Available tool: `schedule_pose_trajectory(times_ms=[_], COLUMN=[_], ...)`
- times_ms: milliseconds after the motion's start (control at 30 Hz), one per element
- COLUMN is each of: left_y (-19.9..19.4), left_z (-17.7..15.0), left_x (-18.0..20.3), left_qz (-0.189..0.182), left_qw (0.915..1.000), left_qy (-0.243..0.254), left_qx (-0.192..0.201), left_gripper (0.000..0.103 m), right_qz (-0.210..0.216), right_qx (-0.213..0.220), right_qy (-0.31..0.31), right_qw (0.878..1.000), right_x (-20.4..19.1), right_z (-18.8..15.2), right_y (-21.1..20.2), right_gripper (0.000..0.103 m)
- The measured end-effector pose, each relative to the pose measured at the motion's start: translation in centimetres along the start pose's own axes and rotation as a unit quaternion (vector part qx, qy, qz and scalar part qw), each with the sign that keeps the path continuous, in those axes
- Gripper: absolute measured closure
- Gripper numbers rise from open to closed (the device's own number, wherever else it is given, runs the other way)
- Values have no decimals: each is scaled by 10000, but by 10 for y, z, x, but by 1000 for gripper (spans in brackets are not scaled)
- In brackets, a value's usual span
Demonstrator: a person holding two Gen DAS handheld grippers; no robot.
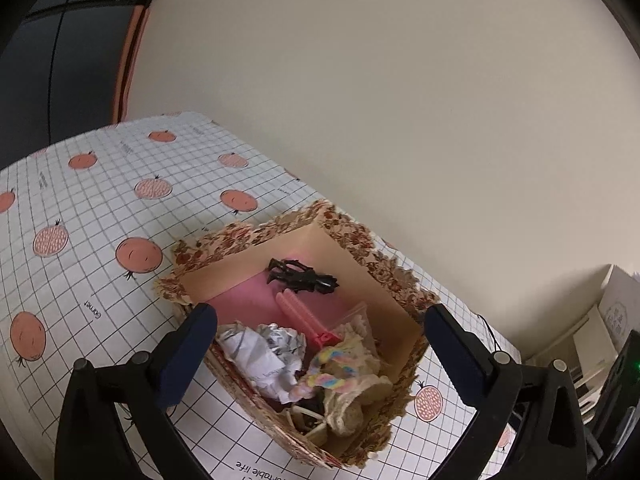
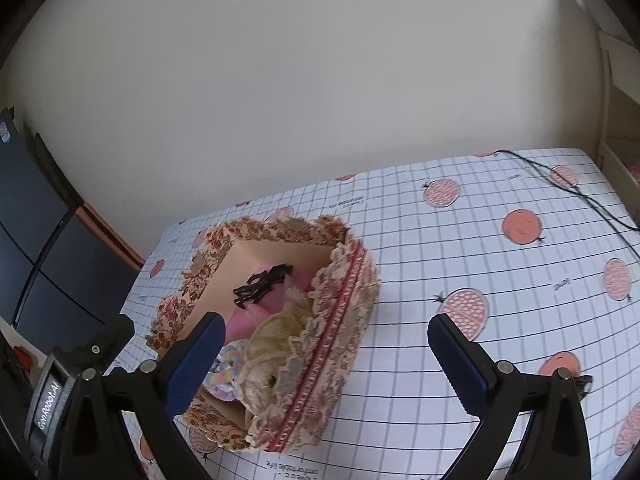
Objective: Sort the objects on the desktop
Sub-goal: 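Withdraw both grippers from the box toward the black toy car and white foam piece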
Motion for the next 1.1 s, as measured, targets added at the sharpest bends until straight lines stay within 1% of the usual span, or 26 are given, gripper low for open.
schedule_pose_trajectory(times_ms=[67,167,367,500,567,667,867,1100], left_y=[-3,-7,-9,-11,-12,-12,-14,-14], left_z=[-2,-7,-21,-32,-40,-52,-73,-100], left_x=[11,25,54,77,89,104,129,152], left_qz=[-103,-229,-570,-942,-1054,-1116,-1310,-1300], left_qw=[9998,9993,9973,9939,9919,9894,9838,9762], left_qy=[135,296,443,526,633,830,1044,1423], left_qx=[77,70,-99,-244,-328,-414,-641,-998], left_gripper=[0,0,0,0,0,0,0,0], right_qz=[-65,-128,-251,-373,-449,-585,-877,-1138], right_qx=[51,74,172,228,226,243,212,-19], right_qy=[-1,12,-4,-9,-38,-127,-173,-98], right_qw=[10000,9999,9995,9990,9987,9979,9958,9935], right_x=[8,18,41,59,69,85,124,165], right_z=[3,6,14,19,20,22,25,18], right_y=[-6,-13,-30,-42,-46,-53,-65,-69], right_gripper=[0,0,0,0,0,0,0,0])
Point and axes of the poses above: each gripper's, at about its wrist camera, not at the fingertips, and y roughly the way its jaws point, x to its right, z to its top, the point moved 5 cm from there along y, roughly the way its jaws point, and after that the axes turned 11 degrees about x, right-handed, at the moved point
